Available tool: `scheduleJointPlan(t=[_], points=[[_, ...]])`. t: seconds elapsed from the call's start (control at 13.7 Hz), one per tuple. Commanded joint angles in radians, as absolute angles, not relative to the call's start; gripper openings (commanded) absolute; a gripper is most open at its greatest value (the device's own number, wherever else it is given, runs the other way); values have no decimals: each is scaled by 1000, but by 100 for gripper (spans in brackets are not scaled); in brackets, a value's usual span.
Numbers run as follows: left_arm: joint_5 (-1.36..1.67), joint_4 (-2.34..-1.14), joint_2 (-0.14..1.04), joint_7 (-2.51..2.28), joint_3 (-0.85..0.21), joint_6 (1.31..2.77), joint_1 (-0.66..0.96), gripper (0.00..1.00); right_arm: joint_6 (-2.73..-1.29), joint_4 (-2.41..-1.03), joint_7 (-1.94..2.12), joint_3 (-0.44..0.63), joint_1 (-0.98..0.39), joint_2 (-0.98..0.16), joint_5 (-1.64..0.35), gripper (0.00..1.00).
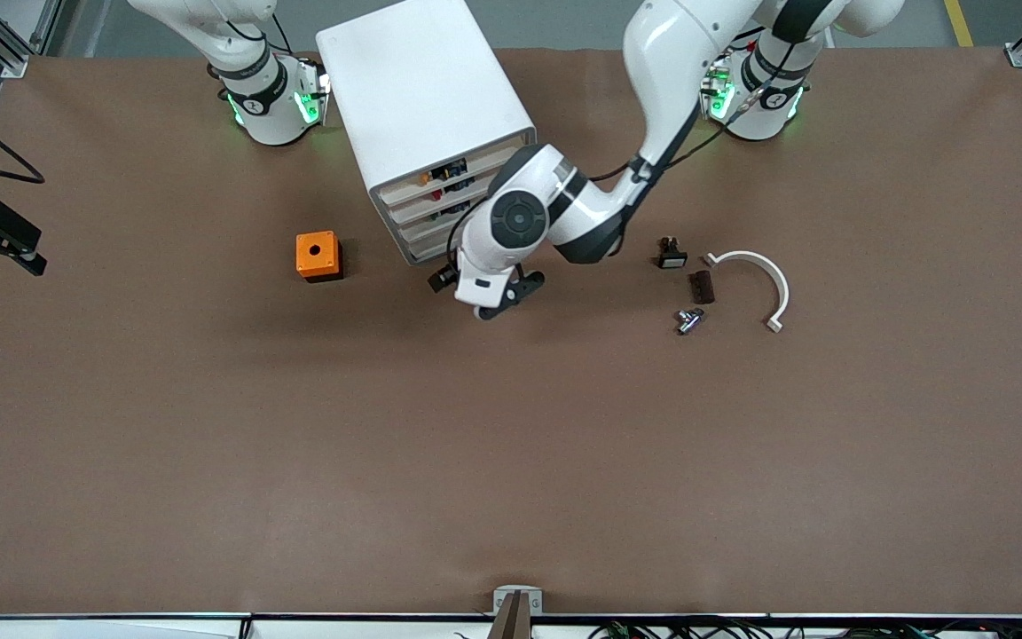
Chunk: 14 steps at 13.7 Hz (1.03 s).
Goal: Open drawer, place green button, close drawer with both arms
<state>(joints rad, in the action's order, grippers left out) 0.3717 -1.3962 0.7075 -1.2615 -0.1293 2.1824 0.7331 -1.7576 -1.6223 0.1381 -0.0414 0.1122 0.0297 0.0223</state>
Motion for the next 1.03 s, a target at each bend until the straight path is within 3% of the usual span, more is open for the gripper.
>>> scheduleJointPlan(t=[0.0, 0.95], points=[[351, -1427, 586, -1232, -130, 2154, 661, 100, -1756, -1626, 137, -52, 129, 35, 25, 100], [161, -1433, 232, -577, -132, 1565, 286, 100, -1756, -1626, 137, -52, 129, 35, 25, 100]])
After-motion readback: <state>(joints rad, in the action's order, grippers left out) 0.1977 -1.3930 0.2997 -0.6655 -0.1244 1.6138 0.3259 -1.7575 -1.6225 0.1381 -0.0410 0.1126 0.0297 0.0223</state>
